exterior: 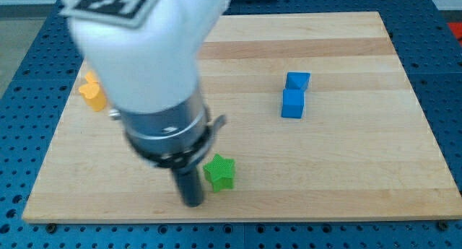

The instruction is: Push the green star towards the right side of the green circle

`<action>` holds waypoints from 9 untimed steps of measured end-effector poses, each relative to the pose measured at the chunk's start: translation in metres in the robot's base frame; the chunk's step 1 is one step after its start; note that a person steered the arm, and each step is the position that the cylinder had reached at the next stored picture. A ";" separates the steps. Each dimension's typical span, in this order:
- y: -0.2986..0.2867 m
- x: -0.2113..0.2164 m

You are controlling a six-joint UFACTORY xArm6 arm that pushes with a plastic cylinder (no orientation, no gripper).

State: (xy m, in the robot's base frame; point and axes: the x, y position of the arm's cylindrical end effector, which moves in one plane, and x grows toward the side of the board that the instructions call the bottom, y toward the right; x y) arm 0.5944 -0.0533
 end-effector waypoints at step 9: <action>0.125 -0.007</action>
